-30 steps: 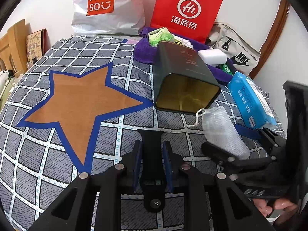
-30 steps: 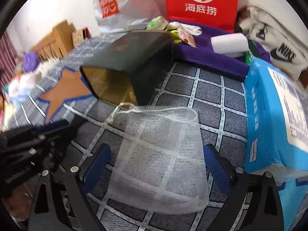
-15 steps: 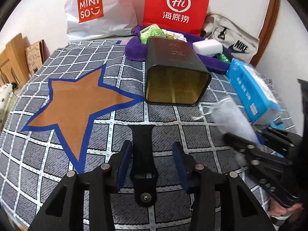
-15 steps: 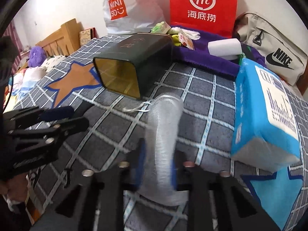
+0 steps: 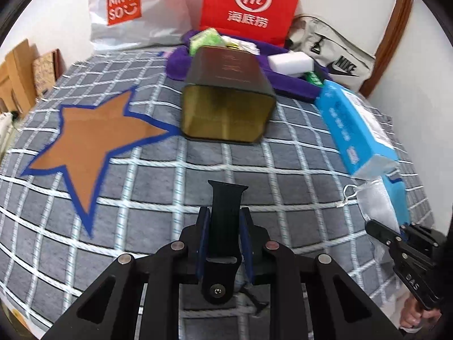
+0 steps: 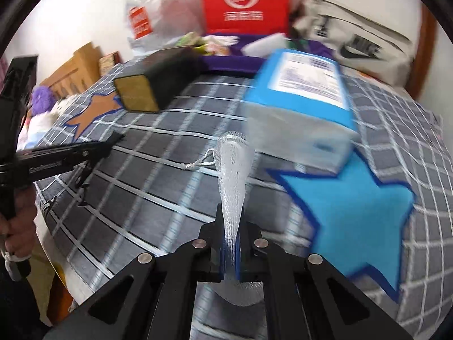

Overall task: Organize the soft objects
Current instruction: 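Carry the black strap with the left tool while the right tool carries the mesh bag to the towel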

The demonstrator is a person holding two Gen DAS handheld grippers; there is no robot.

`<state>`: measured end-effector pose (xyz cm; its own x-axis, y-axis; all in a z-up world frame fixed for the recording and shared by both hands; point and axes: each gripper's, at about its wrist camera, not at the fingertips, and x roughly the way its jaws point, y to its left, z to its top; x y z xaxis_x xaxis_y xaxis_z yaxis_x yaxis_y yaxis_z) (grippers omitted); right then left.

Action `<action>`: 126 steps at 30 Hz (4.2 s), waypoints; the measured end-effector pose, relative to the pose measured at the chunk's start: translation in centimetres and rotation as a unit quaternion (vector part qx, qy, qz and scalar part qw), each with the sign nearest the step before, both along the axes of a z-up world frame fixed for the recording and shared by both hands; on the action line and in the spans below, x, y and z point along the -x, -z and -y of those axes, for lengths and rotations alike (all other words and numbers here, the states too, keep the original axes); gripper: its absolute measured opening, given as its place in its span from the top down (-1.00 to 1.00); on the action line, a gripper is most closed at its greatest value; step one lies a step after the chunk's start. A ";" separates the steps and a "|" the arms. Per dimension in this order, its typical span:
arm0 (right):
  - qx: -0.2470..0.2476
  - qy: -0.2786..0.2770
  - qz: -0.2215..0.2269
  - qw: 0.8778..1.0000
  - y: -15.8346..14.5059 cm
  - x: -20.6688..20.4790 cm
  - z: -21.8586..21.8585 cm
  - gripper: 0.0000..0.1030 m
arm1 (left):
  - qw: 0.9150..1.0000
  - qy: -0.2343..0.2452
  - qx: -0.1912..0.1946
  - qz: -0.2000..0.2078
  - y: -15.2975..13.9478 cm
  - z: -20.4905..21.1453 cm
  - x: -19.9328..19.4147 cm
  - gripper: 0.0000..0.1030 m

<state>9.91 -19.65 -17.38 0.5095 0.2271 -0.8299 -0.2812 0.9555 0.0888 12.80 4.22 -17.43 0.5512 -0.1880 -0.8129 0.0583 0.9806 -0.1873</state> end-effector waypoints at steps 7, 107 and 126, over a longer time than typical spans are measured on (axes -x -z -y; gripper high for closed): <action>-0.008 0.049 -0.004 0.999 -0.5 0.4 3.9 0.92 | 1.000 -0.002 -0.022 -0.002 -0.6 1.6 0.1 0.61; -0.040 -0.010 0.091 0.995 -11.0 -9.9 1.7 0.92 | 0.997 0.039 -0.042 0.059 -11.1 2.2 -7.3 0.62; -0.022 -0.013 0.081 0.996 -11.0 -17.5 0.6 0.92 | 0.995 0.027 -0.049 0.080 -13.6 2.4 -15.7 0.62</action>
